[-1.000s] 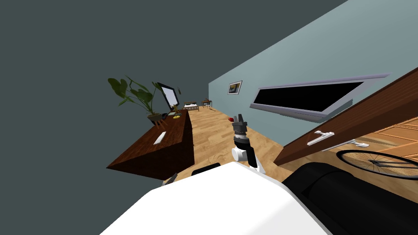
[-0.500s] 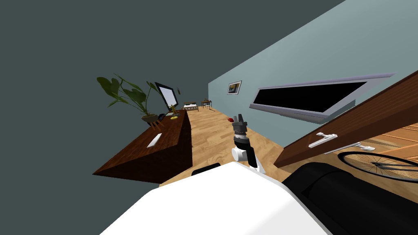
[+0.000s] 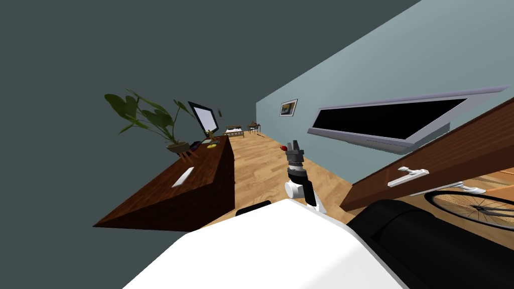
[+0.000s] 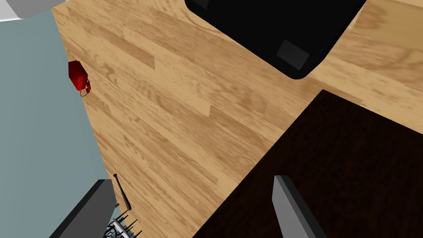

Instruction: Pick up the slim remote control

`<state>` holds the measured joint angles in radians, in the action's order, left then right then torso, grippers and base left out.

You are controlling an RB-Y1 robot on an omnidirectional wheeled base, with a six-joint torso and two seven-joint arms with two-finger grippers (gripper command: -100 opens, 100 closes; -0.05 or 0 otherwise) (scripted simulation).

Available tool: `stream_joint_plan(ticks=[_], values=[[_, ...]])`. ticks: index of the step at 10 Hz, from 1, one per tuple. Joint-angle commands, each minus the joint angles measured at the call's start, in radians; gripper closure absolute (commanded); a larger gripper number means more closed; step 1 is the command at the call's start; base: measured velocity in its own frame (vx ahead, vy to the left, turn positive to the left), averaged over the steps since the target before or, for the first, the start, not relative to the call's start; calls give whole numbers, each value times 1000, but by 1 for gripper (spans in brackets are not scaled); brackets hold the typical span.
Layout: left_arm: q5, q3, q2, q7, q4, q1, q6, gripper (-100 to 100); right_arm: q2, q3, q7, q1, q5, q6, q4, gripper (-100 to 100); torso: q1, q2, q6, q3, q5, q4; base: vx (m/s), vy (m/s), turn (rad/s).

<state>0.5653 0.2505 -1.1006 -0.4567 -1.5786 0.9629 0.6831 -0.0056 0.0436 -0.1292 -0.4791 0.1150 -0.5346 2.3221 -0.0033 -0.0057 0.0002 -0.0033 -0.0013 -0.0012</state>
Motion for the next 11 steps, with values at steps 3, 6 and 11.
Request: stream_joint_plan(ticks=[3,6,11], values=[[33,-6,-104,-10,96,54,29,-100,0,0,0,0,0,0,0,0,1,0,0,0,0,0,91,-52,18],[48,-8,-174,-15,142,69,42,-100,0,0,0,0,0,0,0,0,-1,-2,0,-1,0,0,113,-61,22],[82,-23,-304,-23,274,105,79,-100,0,0,0,0,0,0,0,0,3,-3,0,-2,1,-1,142,-40,25]])
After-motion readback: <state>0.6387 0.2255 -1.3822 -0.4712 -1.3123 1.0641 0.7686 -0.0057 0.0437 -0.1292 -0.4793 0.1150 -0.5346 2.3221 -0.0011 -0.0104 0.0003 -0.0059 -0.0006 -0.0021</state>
